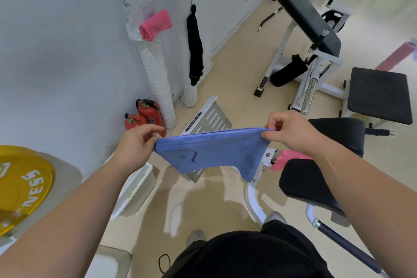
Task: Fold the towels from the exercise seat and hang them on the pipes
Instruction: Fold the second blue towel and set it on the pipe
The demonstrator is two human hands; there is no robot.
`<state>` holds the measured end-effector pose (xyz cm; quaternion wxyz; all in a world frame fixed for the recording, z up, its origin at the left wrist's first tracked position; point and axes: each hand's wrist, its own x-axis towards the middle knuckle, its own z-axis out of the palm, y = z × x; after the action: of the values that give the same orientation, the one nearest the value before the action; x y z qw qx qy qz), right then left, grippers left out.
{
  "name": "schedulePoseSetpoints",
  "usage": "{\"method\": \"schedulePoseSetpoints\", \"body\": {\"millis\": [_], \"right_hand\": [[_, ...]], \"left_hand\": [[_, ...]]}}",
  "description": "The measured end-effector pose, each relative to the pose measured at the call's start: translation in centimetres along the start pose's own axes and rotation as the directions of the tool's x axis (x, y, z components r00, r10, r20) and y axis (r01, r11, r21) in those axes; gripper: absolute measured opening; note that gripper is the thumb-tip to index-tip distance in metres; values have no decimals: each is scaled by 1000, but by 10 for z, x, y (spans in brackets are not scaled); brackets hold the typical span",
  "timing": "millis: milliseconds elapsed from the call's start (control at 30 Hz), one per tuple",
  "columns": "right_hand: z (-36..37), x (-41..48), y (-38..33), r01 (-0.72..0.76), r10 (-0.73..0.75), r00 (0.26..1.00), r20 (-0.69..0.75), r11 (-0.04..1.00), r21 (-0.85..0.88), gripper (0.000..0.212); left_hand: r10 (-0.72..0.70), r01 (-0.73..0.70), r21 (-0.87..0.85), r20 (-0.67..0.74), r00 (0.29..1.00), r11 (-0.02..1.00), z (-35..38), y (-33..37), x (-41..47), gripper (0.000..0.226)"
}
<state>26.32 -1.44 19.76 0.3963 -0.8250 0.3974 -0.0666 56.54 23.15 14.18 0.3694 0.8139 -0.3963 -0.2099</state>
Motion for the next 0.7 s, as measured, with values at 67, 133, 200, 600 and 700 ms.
{"method": "schedulePoseSetpoints", "body": {"millis": [67, 133, 200, 600, 700], "right_hand": [[-7, -3, 2, -23, 22, 1000, 15, 997, 70, 18], [-11, -5, 9, -91, 85, 995, 51, 988, 128, 21], [-10, -6, 16, -174, 162, 983, 88, 972, 158, 30], [31, -25, 3, -219, 440, 896, -56, 547, 808, 18], [41, -25, -13, -171, 484, 856, -182, 597, 784, 21]], "left_hand": [[68, -78, 152, 73, 995, 985, 0, 0, 4, 36], [96, -132, 216, 170, 981, 967, 3, 6, 6, 39], [51, -122, 251, 271, 961, 960, 7, 13, 7, 40], [-448, 489, -458, 204, 871, 742, 26, 31, -14, 32], [-515, 535, -602, 226, 827, 593, 29, 51, -20, 8]]}}
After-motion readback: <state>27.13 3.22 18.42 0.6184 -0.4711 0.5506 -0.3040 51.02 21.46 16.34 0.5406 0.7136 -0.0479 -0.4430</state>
